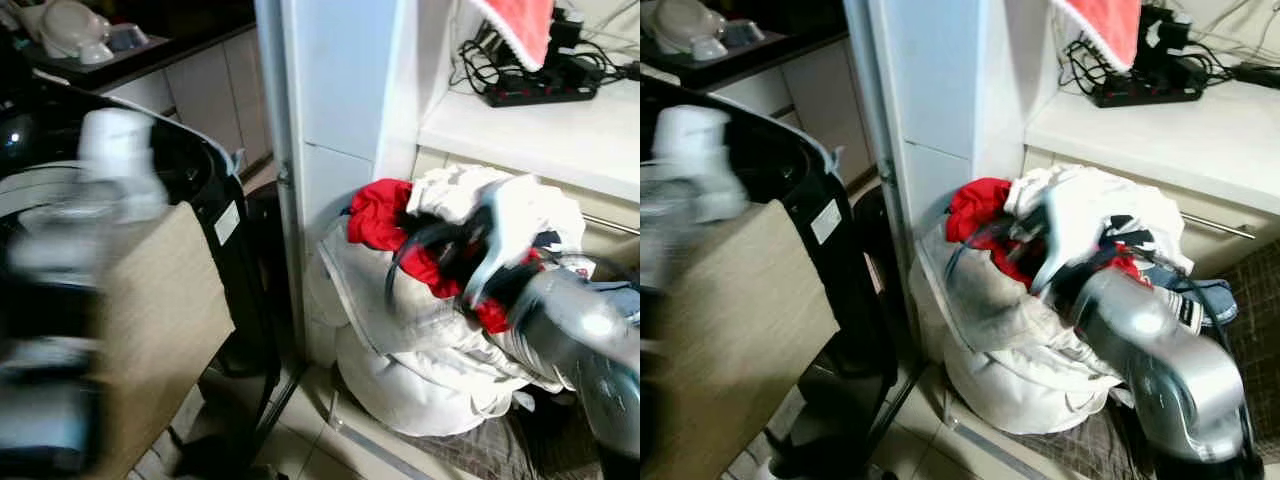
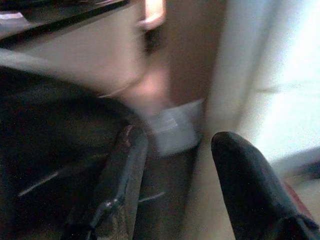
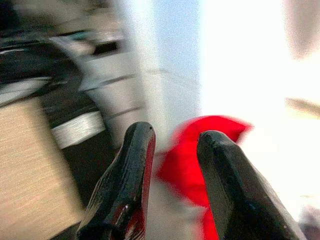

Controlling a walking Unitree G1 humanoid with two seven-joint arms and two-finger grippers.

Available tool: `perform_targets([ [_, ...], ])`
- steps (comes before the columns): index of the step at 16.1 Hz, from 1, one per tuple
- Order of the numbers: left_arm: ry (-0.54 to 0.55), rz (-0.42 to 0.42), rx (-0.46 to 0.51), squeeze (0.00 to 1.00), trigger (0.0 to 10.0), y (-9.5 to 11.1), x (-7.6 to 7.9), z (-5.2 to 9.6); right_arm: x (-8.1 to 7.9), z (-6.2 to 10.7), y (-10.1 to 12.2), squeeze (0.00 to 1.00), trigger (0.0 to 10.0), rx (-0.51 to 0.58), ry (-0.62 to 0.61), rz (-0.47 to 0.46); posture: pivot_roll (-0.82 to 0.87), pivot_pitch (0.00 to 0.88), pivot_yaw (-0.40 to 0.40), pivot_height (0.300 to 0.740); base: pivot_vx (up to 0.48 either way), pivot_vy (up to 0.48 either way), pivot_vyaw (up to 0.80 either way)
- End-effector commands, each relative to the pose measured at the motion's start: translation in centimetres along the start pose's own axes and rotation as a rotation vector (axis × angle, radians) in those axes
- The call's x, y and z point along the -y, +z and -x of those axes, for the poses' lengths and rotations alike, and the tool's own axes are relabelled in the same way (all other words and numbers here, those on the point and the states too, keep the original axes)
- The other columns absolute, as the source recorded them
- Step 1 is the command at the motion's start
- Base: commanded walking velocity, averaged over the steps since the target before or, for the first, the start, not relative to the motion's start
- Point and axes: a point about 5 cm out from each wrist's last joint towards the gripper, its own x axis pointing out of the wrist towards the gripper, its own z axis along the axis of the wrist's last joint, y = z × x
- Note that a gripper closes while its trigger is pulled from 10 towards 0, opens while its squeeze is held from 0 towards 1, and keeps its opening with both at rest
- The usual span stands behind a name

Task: Clothes washing

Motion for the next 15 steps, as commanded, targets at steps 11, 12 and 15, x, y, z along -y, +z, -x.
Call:
perform_targets([
  [11,-0.427,-0.052,0.013,0.0,10.0,-4.3,13.0,1.0,6.4,-0.4,-4.7,1.0,10.0,-0.354,-0.165,0.072,-0.13,0.0,0.071,0.74,0.0,0.0,0.0],
  [12,-0.513,-0.071,0.007,0.0,10.0,-4.6,13.7,1.9,6.6,-0.3,-5.4,1.0,10.0,-0.403,-0.143,0.087,-0.13,0.0,0.071,0.74,0.0,0.0,0.0],
  [15,-0.697,-0.144,0.007,0.0,10.0,-5.2,15.7,3.9,7.1,-0.8,-6.8,1.0,10.0,-0.443,-0.151,0.16,-0.12,0.0,0.067,0.74,0.0,0.0,0.0],
])
